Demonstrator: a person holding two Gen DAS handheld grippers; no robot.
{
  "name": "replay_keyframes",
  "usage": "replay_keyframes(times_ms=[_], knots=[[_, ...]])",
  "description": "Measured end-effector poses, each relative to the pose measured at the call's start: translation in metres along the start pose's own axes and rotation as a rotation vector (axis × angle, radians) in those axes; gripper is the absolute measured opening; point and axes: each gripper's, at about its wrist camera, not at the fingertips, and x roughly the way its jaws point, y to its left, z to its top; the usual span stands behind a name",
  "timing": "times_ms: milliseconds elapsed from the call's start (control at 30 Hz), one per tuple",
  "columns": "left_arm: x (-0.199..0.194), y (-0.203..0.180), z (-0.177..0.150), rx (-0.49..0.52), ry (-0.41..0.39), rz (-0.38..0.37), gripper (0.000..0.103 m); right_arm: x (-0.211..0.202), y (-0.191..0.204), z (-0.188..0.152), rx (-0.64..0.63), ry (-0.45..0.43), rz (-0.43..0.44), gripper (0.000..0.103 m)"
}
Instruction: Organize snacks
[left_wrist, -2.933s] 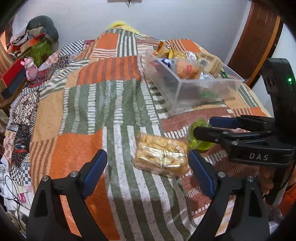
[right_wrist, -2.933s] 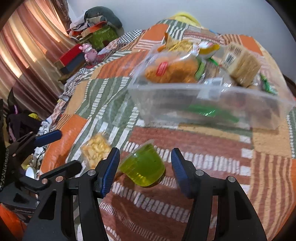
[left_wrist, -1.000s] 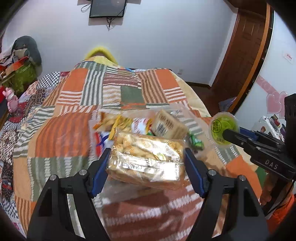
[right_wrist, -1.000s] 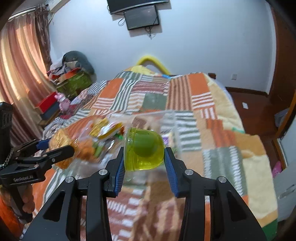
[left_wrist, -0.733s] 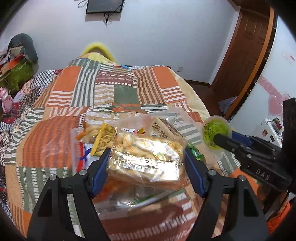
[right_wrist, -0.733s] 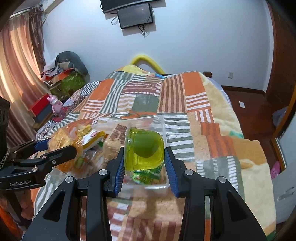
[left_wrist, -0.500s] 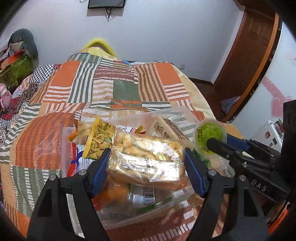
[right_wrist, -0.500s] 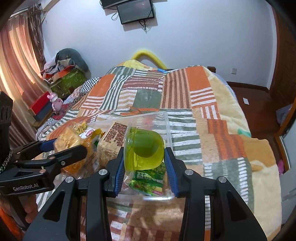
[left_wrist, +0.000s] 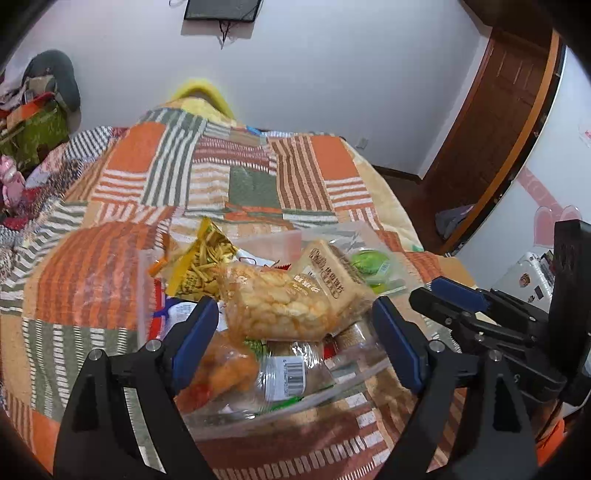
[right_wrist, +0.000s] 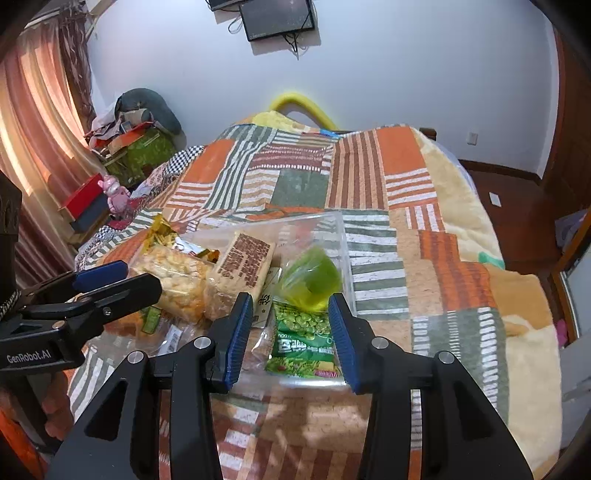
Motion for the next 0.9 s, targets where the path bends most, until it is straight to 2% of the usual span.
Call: replay_keyframes(times_ms=[167,467,600,767,900], knots=[[-0.047,-0.010,0.001,0.043,-0.092,0.025,0.085,-0.034,0.007,0.004,-0.007,-0.062,0.012,0.039],[-0.165,-0.033,-0.009,0.117,-0.326,0.069,0.085,-0.125,0.037,0.006,-0.044,-0.232,0.050,0.039],[-0.206,-0.041,-0.019,0.133,-0.412,0.082,0.091,-0.160,0.050,-0.001,-0.061,-0.304,0.065,0.040],[-0.246,-0.048,-0.032,0.144,-0.484,0.068,0.097,-0.193,0.065,-0.010,-0.076,-0.384,0.077,0.048],[-0.271,-0.052,-0.044,0.161,-0.537,0.079,0.102,-0.206,0.075,-0.016,-0.090,-0.426,0.080,0.060]])
